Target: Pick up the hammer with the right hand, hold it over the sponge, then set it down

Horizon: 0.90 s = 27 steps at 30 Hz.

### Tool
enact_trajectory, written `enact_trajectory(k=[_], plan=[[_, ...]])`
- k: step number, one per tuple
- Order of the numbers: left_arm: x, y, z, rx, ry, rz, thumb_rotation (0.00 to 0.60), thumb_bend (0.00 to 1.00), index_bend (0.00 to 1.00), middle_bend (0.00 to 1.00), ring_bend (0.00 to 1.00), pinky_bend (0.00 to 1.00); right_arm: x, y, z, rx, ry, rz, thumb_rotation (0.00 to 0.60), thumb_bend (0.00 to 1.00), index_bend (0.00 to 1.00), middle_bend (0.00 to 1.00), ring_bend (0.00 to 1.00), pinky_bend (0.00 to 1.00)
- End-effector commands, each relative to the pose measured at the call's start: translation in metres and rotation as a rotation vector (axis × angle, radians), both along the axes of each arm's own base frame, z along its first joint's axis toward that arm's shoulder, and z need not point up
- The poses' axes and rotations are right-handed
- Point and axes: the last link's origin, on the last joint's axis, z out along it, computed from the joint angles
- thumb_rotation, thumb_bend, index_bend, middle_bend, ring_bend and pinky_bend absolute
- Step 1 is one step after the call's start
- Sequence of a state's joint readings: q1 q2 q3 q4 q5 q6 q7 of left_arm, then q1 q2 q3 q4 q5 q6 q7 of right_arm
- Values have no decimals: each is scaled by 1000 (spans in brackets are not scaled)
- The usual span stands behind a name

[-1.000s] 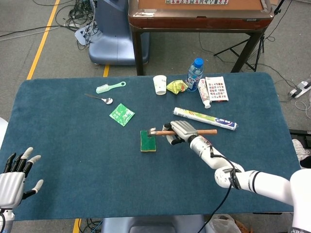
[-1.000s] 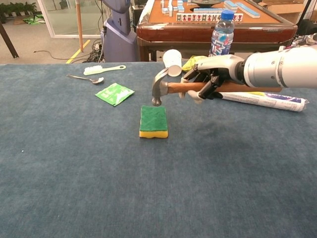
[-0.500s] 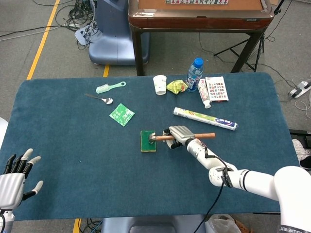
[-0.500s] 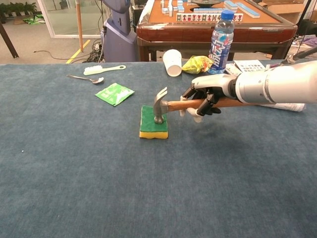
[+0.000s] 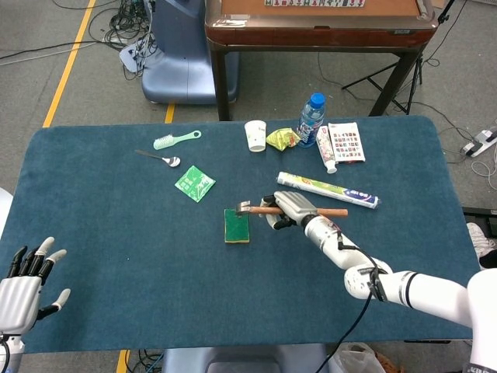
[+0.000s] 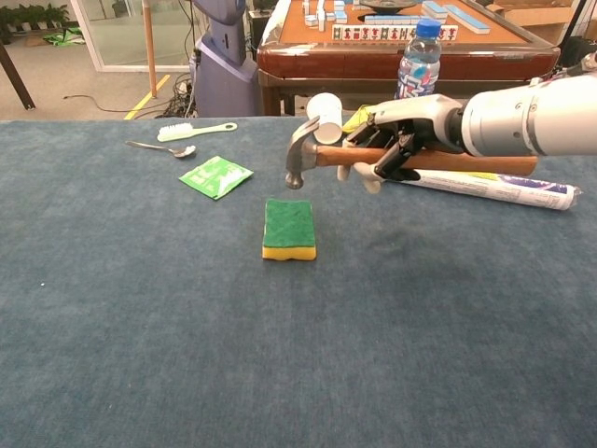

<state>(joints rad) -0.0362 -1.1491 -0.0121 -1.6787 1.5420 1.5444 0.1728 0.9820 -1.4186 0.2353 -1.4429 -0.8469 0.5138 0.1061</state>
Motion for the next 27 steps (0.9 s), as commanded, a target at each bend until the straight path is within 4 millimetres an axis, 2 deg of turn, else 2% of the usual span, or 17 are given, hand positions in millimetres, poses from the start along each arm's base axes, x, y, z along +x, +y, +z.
enact_trajectory(k=[1,7,17,21,27], plan=[[0,0,0,-1,1,0,600,221,215,73,93,0,-3,1,-3,10,9,-4,600,974,733,892,781,975],[-2,0,0,-1,3,8,600,221,215,73,93,0,-6,0,-13,28,31,-10,600,974,733,892,781,975],[-5,1,-4,-14,-4,18,600,222,215,73,93,0,-12,0,-45,86,113,-6,600,975,733,892,781,975],[-5,0,-2,-7,-8,18,600,221,215,73,93,0,-6,-3,-36,62,68,-23,600,976,733,892,781,975],[-5,0,-2,-10,-7,17,600,222,215,73,93,0,-2,-4,-5,15,5,-29,600,975,734,892,782,975]])
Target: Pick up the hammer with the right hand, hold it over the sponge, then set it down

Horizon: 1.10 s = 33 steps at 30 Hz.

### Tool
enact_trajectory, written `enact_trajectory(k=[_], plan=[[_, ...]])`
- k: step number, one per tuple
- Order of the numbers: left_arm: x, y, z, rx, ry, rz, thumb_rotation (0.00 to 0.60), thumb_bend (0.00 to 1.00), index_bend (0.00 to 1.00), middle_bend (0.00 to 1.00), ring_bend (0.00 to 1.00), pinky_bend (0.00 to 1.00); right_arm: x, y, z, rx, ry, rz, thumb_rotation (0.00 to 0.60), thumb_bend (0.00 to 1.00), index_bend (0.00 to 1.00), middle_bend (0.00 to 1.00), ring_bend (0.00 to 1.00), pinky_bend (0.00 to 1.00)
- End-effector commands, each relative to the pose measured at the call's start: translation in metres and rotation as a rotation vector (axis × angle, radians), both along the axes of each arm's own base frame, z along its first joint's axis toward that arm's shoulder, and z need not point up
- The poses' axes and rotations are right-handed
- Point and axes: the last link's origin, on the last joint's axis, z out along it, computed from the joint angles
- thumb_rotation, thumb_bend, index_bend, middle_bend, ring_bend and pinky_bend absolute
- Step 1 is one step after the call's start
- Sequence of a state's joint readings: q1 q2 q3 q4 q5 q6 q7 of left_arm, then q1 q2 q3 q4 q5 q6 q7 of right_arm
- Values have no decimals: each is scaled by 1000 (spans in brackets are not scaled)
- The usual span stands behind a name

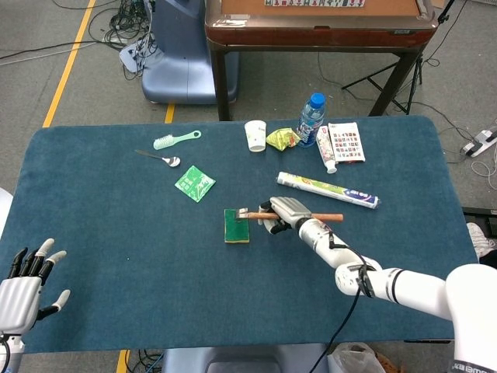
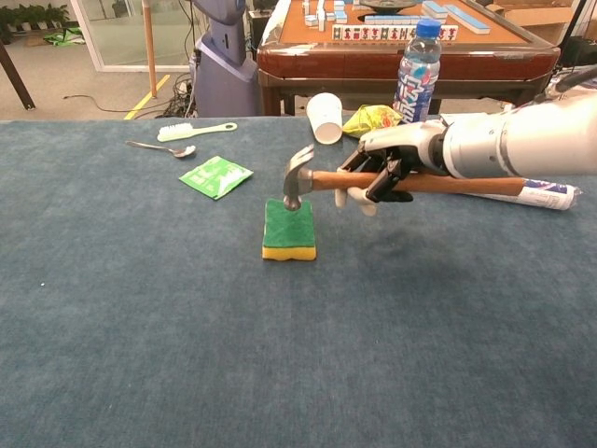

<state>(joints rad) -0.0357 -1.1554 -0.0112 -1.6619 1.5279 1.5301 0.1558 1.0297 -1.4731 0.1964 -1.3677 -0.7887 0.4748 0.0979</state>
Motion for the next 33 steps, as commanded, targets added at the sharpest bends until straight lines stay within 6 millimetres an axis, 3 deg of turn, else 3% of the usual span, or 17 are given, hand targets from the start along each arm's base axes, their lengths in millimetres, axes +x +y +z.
enact_trajectory(k=[1,7,14,23,27,33], plan=[[1,0,0,0,-1,-4,600,222,215,73,93,0,1,0,20,-38,-40,-4,600,975,734,892,782,975],[3,2,-1,-2,-1,-10,600,221,215,73,93,0,-12,8,43,-81,-68,-13,600,975,733,892,781,975],[5,4,-3,-11,2,-15,600,221,215,73,93,0,-46,23,46,-81,-44,-65,600,975,733,888,781,975],[7,7,-8,-24,0,-26,600,222,215,73,93,0,-74,25,24,-132,-14,-94,600,975,733,834,752,956],[5,6,-8,-24,0,-20,600,221,215,73,93,0,-82,23,10,-142,21,-83,600,969,730,788,713,875],[5,5,-7,-23,0,-19,600,221,215,73,93,0,-83,21,-8,-153,6,-96,600,958,599,647,575,684]])
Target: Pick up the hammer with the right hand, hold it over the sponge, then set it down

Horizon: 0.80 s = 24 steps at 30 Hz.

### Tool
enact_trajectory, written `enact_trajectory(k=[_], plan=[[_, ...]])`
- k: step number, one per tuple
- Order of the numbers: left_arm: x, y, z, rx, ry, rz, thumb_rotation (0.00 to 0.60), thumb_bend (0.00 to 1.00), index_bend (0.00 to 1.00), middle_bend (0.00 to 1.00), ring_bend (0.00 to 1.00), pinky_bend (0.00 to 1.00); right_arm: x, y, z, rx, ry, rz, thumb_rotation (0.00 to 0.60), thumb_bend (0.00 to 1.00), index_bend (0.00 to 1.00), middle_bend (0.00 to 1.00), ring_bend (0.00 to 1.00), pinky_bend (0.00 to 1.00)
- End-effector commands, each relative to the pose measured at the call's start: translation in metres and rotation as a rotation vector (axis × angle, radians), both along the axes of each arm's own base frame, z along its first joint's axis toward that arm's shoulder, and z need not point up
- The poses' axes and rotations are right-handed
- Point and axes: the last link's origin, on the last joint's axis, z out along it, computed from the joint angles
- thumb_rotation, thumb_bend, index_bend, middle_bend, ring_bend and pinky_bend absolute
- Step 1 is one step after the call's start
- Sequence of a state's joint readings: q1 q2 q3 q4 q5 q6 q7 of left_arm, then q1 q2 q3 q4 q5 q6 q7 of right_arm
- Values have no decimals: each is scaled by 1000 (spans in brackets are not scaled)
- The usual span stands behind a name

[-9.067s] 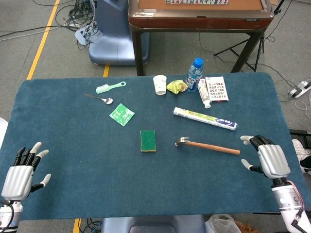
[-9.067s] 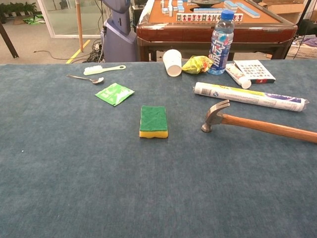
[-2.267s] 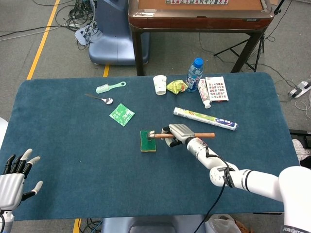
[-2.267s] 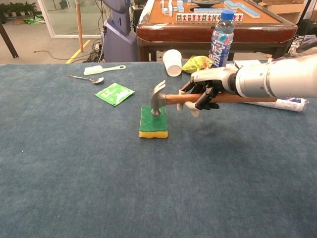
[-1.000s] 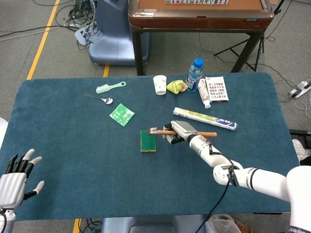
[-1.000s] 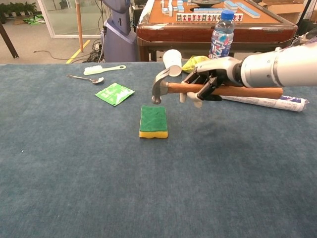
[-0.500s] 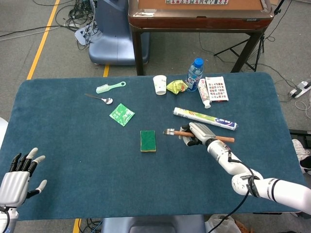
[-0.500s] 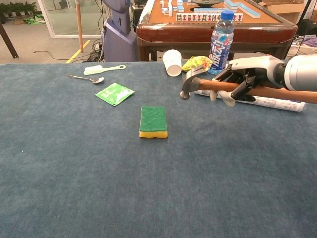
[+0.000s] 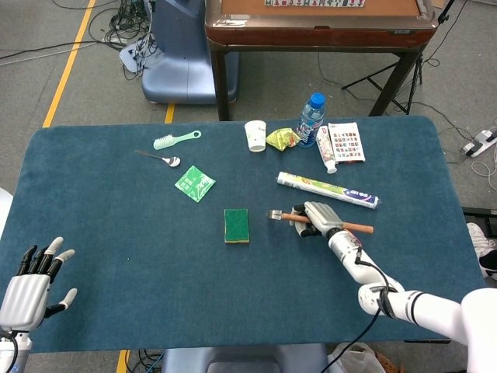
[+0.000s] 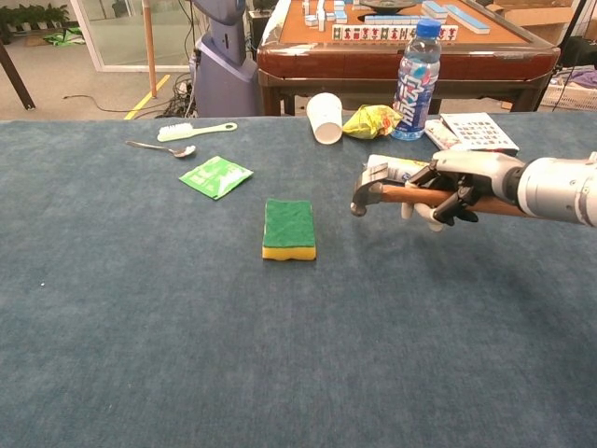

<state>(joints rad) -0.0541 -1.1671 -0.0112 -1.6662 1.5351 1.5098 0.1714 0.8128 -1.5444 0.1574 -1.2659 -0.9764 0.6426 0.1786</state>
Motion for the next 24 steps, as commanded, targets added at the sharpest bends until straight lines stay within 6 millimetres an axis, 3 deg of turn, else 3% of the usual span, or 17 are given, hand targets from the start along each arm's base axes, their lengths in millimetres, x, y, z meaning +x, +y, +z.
enact_trajectory(k=[1,3,7,10,13,18,24], plan=[[0,0,0,-1,1,0,600,221,215,73,93,0,0,0,-8,-6,-15,-6,600,936,562,612,540,646],[0,0,0,0,0,0,600,222,215,73,93,0,-2,0,-11,-1,-16,-5,600,886,472,530,461,576],[0,1,0,0,0,-1,600,221,215,73,93,0,-5,1,-9,-20,-20,-2,600,735,132,248,193,355],[1,2,0,-2,0,-2,600,221,215,73,93,0,-6,-1,0,-79,-62,-9,600,602,5,123,90,254],[2,4,-1,-4,0,-9,600,222,215,73,93,0,-6,-2,11,-120,-89,-6,600,515,0,92,73,241],[3,7,-2,-5,-1,-14,600,221,215,73,93,0,-7,1,38,-185,-113,26,600,487,0,91,73,241],[1,9,2,16,-9,-17,600,221,215,73,93,0,-21,27,81,-279,-44,93,600,487,0,152,73,241]])
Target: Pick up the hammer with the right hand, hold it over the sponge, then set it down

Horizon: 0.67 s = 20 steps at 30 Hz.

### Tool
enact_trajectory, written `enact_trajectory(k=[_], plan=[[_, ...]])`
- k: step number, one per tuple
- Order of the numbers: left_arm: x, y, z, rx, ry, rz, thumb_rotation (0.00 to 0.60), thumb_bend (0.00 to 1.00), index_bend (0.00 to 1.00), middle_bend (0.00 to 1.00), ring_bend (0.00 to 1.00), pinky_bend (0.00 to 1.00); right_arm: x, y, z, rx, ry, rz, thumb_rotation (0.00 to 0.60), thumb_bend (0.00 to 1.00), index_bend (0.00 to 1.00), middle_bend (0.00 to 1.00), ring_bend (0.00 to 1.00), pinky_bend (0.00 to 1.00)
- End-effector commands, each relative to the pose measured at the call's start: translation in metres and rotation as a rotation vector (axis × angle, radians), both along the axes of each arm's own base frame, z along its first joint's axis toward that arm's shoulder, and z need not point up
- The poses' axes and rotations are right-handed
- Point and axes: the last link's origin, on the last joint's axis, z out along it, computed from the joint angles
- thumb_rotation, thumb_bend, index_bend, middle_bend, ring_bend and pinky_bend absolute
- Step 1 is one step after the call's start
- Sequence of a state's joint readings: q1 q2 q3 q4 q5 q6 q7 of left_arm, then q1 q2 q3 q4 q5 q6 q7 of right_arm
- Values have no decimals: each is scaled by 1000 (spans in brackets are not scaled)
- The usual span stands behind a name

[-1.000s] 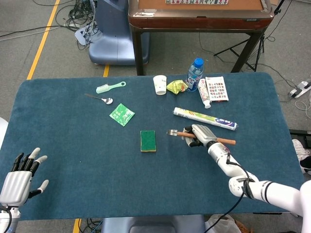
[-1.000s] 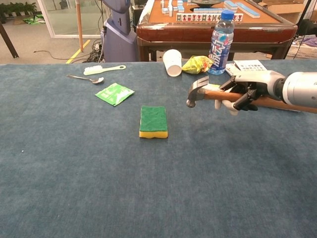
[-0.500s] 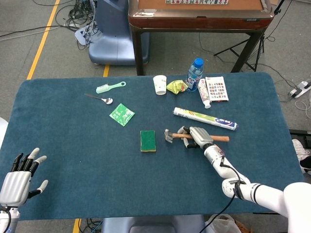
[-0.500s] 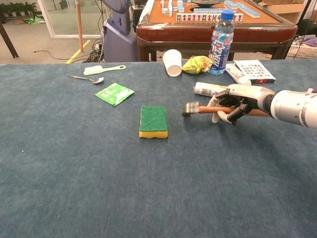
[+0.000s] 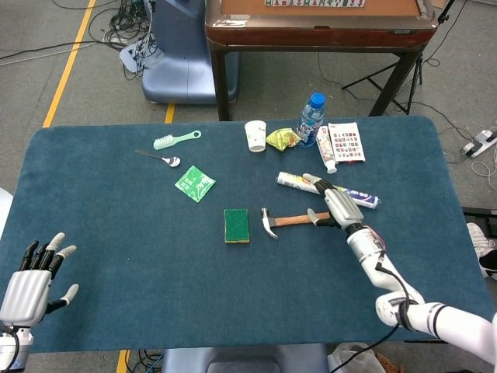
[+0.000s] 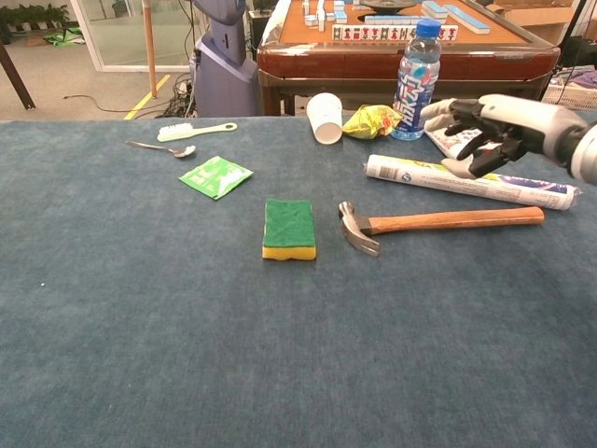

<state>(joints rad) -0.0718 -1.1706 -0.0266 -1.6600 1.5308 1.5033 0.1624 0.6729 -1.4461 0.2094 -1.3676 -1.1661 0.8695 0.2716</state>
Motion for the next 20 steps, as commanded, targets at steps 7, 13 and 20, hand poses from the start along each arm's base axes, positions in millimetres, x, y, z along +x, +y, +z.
enact_trajectory(k=[7,13,20], plan=[[-4,5,3,23,-6,-2,600,222,215,73,93,0,-42,73,76,-224,229,-18,600,487,34,267,140,240],[-4,6,3,31,-10,-2,600,221,214,73,93,0,-65,121,106,-287,273,-116,600,486,92,294,157,241],[-4,7,2,35,-8,-3,600,222,209,73,93,0,-81,164,126,-334,312,-179,600,487,119,317,169,241]])
